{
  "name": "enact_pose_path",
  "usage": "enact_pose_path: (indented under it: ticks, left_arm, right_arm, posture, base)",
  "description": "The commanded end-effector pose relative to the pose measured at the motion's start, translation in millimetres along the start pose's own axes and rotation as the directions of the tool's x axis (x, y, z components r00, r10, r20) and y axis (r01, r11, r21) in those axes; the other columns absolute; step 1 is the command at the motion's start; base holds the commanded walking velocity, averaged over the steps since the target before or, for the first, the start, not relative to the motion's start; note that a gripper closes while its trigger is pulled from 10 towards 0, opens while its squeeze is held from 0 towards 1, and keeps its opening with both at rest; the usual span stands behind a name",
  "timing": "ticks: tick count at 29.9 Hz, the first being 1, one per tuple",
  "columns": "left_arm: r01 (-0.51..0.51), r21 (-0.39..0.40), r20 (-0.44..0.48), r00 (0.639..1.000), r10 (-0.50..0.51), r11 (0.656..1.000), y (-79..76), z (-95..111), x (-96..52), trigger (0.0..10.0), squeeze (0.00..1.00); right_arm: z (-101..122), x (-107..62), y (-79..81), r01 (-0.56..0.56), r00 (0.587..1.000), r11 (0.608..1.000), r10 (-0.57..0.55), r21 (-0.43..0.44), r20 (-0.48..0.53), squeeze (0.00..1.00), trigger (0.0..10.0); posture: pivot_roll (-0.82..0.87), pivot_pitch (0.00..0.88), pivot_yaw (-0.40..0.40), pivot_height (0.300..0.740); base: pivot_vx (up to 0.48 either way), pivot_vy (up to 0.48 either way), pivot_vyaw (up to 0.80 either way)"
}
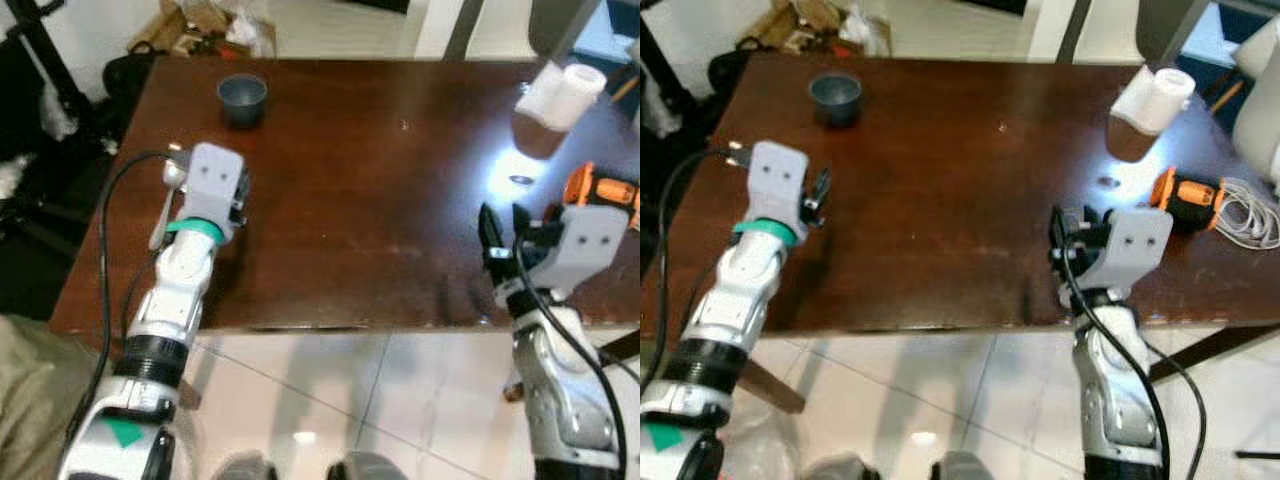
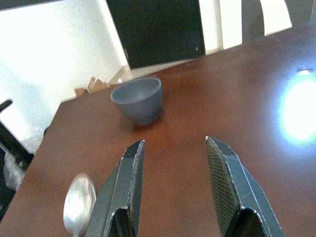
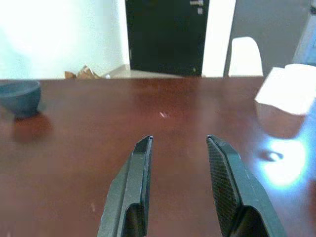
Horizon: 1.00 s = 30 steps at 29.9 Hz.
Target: Setting the table
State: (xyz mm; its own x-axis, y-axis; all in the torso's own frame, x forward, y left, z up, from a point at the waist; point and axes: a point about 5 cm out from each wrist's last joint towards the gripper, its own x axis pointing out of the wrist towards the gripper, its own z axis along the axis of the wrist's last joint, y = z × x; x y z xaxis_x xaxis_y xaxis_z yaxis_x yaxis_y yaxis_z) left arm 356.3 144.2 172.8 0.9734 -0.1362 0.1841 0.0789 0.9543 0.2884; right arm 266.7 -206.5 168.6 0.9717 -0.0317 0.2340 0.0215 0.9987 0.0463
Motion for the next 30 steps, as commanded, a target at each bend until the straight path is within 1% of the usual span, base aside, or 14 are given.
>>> enact_pose_path:
  ticks: [1,4,10,12,14,16,17,20,22,23,27,28,29,30]
  left_arm:
    - [-0.015,0.015,-0.024,1.0,0.016,1.0,5.6,-7,-2.8,10.0,0.0]
    - [-0.015,0.015,-0.024,1.0,0.016,1.0,5.4,-7,-2.9,10.0,0.0]
    - [0.018,0.028,-0.027,1.0,-0.017,0.999,2.0,-8,-5.5,10.0,0.0]
    - [0.053,0.035,-0.041,0.998,-0.051,0.998,0.5,-9,-7.6,10.0,0.0]
    - [0.117,0.037,-0.079,0.99,-0.114,0.992,-2.2,-10,-10.9,10.0,0.0]
    - [0.132,0.036,-0.088,0.988,-0.129,0.991,-2.9,-10,-11.6,10.0,0.0]
    - [0.177,0.036,-0.118,0.978,-0.171,0.984,-4.2,-11,-14.0,10.0,0.0]
    - [0.258,0.042,-0.191,0.95,-0.246,0.965,-5.3,-13,-17.6,10.0,0.0]
    - [0.27,0.029,-0.213,0.942,-0.258,0.962,-4.8,-11,-16.8,10.0,0.0]
    - [0.263,0.018,-0.211,0.944,-0.253,0.965,-3.7,-8,-13.3,10.0,0.0]
    - [0.257,0.017,-0.21,0.946,-0.248,0.966,-2.9,-6,-10.3,10.0,0.0]
    - [0.244,0.016,-0.213,0.948,-0.235,0.97,-1.7,-5,-6.1,10.0,0.02]
    - [0.232,0.004,-0.228,0.947,-0.225,0.973,-1.1,-5,-0.4,10.0,1.0]
    - [0.224,-0.029,-0.251,0.942,-0.224,0.974,-1.3,-7,3.7,10.0,1.0]
  right_arm:
    - [-2,-0.5,3.2,-0.006,1.0,1.0,0.006,0.009,-0.006,0.0,10.0]
    - [-2,-0.6,3.1,-0.006,1.0,1.0,0.006,0.008,-0.006,0.0,10.0]
    - [-3,-2.7,2.0,-0.001,1.0,1.0,0.001,0.008,-0.01,0.0,10.0]
    - [-3,-3.2,1.9,0.0,1.0,1.0,0.0,0.007,-0.009,0.0,10.0]
    - [-2,-4.1,1.3,0.002,1.0,1.0,-0.002,0.006,-0.008,0.0,10.0]
    - [-2,-4.3,1.2,0.002,1.0,1.0,-0.002,0.006,-0.008,0.0,10.0]
    - [-3,-4.8,0.9,0.003,1.0,1.0,-0.003,0.006,-0.009,0.0,10.0]
    - [-3,-5.6,0.6,0.004,1.0,1.0,-0.004,0.005,-0.012,0.0,10.0]
    - [-3,-5.7,0.8,0.003,1.0,1.0,-0.003,0.005,-0.013,0.0,10.0]
    - [-3,-5.2,1.2,0.003,1.0,1.0,-0.003,0.007,-0.012,0.0,10.0]
    - [-3,-4.9,1.7,0.002,1.0,1.0,-0.002,0.008,-0.012,0.0,10.0]
    - [-3,-4.4,2.4,0.001,1.0,1.0,-0.001,0.01,-0.011,0.0,10.0]
    - [-3,-3.5,3.3,-0.001,1.0,1.0,0.001,0.011,-0.01,0.0,10.0]
    - [-3,-3.0,4.0,-0.003,1.0,1.0,0.003,0.012,-0.008,0.0,10.0]
  posture:
    - [-0.01,0.011,0.029,0.74]
    - [-0.01,0.011,0.029,0.74]
    - [-0.02,0.013,0.033,0.74]
    - [-0.02,0.014,0.036,0.74]
    - [-0.02,0.016,0.037,0.74]
    - [-0.02,0.016,0.037,0.74]
    - [-0.02,0.019,0.038,0.74]
    - [-0.02,0.022,0.038,0.74]
    - [-0.02,0.023,0.037,0.74]
    - [-0.01,0.022,0.037,0.74]
    - [-0.01,0.022,0.037,0.74]
    - [-0.02,0.021,0.038,0.74]
    - [-0.02,0.019,0.038,0.74]
    - [-0.02,0.019,0.039,0.74]
  base:
    - [0.446,0.0,0.0]
    - [0.446,0.0,0.0]
    - [0.0,0.0,0.0]
    - [0.0,0.0,0.0]
    - [0.0,0.0,0.0]
    - [0.0,0.0,0.0]
    - [0.0,0.0,0.0]
    - [0.0,0.0,0.0]
    - [0.0,0.0,0.0]
    - [0.0,0.0,0.0]
    - [0.0,0.0,0.0]
    - [0.0,0.0,0.0]
    - [0.0,0.0,0.0]
    - [0.0,0.0,0.0]
